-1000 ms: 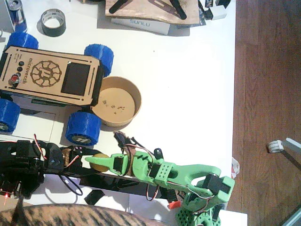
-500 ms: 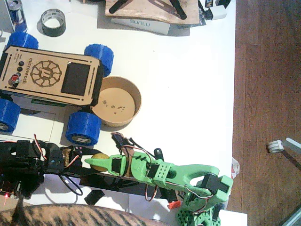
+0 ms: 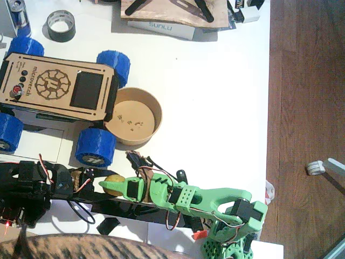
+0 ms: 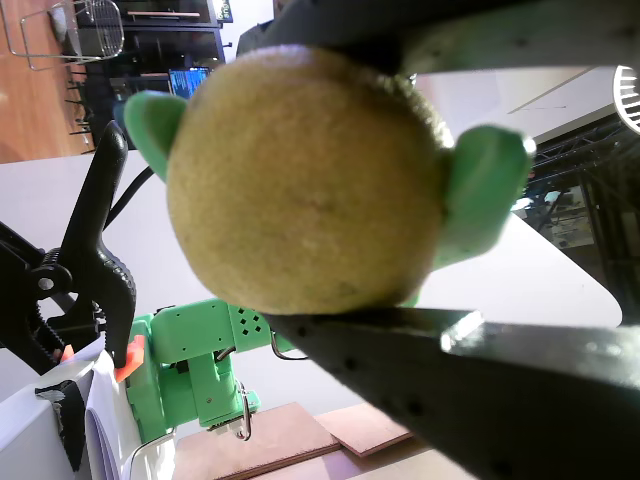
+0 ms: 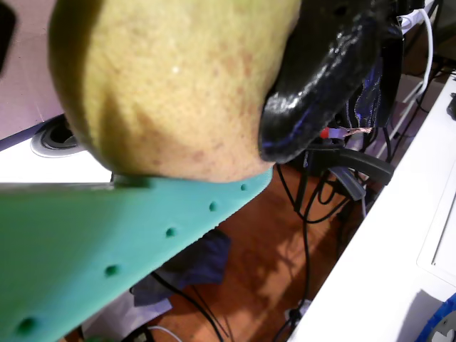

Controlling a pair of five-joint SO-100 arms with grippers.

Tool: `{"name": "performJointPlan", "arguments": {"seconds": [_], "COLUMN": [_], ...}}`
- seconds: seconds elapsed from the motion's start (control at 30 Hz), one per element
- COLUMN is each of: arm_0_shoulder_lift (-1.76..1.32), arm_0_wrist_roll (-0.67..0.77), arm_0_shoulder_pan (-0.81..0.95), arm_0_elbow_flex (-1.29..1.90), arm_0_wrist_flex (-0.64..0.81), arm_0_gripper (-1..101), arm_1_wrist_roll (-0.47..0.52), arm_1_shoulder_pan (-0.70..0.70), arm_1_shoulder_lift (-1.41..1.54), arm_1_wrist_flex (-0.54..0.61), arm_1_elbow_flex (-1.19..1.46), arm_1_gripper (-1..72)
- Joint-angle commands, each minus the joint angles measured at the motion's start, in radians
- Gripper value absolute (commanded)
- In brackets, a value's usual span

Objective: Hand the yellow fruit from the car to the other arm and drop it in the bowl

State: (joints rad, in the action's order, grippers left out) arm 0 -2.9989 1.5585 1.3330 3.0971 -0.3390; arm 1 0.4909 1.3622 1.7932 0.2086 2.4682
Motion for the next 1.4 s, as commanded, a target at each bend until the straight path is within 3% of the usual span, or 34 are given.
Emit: {"name": "performJointPlan", "arguments": {"seconds": [0.0,0.37,0.67,0.8,1.03,1.1,1.17,1.37], "arm_0_shoulder_lift": [-0.003,-0.012,-0.012,-0.012,-0.012,-0.018,-0.032,-0.040], "arm_0_wrist_roll": [0.012,0.012,0.012,0.012,0.012,0.011,0.000,-0.005], "arm_0_shoulder_pan": [-0.009,-0.008,-0.011,-0.011,-0.014,-0.014,-0.014,-0.097], "arm_0_elbow_flex": [-0.012,-0.012,-0.012,-0.012,-0.012,-0.012,-0.012,-0.014], "arm_0_wrist_flex": [-0.009,-0.011,-0.018,-0.021,-0.043,-0.049,-0.052,-0.064], "arm_0_gripper": [48,51,50,49,45,34,0,0], "arm_1_wrist_roll": [0.021,0.032,0.061,0.072,0.035,0.012,-0.023,-0.163], "arm_1_shoulder_pan": [0.028,0.021,-0.054,-0.152,-0.459,-0.545,-0.617,-0.712], "arm_1_shoulder_lift": [0.002,0.021,0.199,0.321,0.456,0.468,0.466,0.321], "arm_1_wrist_flex": [-0.003,-0.003,-0.017,-0.060,-0.202,-0.215,-0.236,-0.308], "arm_1_elbow_flex": [-0.066,-0.057,0.025,0.067,0.049,0.026,-0.009,-0.186], "arm_1_gripper": [0.1,0.1,0.0,0.0,0.0,0.0,0.0,-0.1]}}
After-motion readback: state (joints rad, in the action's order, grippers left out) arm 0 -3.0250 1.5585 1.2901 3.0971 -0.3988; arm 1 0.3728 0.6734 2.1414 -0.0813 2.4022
